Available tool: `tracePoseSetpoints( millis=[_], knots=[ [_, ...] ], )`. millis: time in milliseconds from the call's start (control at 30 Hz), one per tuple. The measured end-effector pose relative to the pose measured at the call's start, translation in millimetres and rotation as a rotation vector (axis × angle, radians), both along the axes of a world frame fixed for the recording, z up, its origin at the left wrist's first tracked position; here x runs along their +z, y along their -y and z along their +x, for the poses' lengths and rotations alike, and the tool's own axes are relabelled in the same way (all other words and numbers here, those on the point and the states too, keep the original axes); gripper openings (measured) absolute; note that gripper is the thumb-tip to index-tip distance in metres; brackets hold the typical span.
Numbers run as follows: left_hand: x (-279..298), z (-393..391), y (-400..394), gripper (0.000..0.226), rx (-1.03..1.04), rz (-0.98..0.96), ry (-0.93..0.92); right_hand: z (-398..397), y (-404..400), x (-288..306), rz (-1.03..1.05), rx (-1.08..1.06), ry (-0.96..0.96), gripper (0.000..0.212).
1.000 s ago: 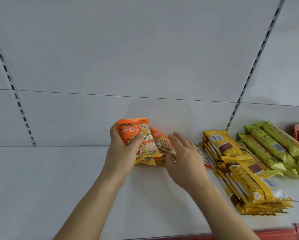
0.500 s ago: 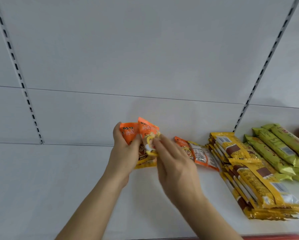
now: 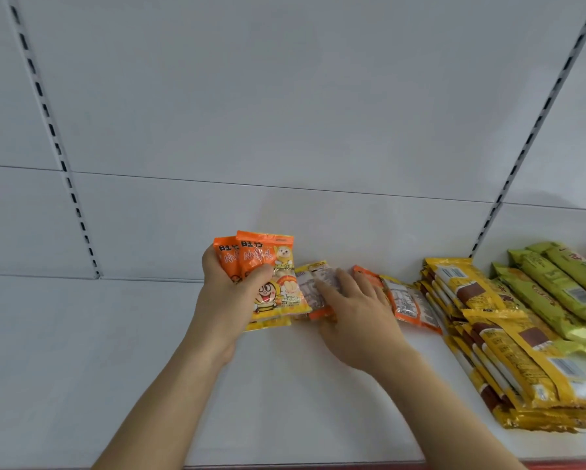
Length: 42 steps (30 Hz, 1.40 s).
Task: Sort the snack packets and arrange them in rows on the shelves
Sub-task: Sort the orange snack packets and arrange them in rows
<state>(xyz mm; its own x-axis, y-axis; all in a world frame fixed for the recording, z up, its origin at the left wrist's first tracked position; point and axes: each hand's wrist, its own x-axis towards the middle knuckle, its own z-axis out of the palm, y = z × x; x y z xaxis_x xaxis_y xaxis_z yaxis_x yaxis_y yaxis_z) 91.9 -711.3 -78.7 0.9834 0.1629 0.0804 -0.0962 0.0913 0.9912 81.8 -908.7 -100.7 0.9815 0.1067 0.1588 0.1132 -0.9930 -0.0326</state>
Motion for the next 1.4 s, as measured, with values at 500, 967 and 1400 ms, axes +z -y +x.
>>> tracePoseSetpoints(
  millis=[500,967,1400],
  knots=[
    [-5.5,-37.2,-55.2,0.036,0.062,-0.187,-0.053,-57.7,-117.0,5.6,0.363,0.336,0.537,0.050],
    [-0.2,-119.7,-193.8,0.046,0.240,-0.086,0.033,-82.3,-243.7,29.6,1.315,0.372,-0.092,0.029],
    [-1.8,-168.0,-416.1,0.053,0.341,-0.073,-0.001,-112.7,-437.6,37.3,1.513,0.501,0.170,0.023]
  ],
)
